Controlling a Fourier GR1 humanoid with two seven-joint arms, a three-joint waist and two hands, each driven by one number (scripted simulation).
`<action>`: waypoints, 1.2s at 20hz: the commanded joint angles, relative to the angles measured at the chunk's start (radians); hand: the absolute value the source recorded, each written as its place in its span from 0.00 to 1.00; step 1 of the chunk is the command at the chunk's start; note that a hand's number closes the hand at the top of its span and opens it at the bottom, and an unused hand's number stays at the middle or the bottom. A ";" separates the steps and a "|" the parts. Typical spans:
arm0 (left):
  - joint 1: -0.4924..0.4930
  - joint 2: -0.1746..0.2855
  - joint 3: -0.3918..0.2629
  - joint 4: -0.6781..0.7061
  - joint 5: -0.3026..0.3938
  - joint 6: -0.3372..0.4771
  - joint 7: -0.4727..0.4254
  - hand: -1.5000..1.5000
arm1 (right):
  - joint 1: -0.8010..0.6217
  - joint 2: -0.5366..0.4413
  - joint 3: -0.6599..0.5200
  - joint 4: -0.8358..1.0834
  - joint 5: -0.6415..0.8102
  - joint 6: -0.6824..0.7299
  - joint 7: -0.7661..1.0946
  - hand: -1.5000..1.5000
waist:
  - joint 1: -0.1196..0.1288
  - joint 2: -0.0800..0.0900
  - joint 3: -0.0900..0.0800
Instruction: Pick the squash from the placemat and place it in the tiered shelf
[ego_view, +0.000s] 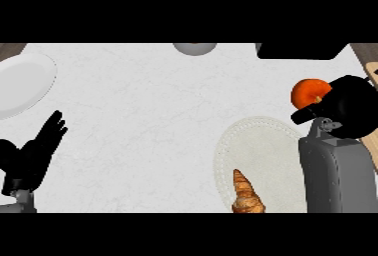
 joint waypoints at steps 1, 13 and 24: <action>0.012 0.001 0.011 0.022 -0.002 -0.007 -0.027 0.50 | -0.139 0.005 -0.036 -0.015 0.010 -0.026 0.226 1.00 | -0.001 -0.003 0.000; 0.031 0.002 0.020 -0.017 0.005 -0.017 0.003 0.50 | -0.445 0.006 -0.031 -0.124 0.217 0.093 0.301 1.00 | -0.007 -0.010 -0.001; 0.002 -0.011 0.013 -0.010 -0.023 0.008 0.015 0.50 | -0.642 -0.048 -0.176 -0.026 0.466 0.271 0.137 1.00 | -0.021 -0.011 -0.001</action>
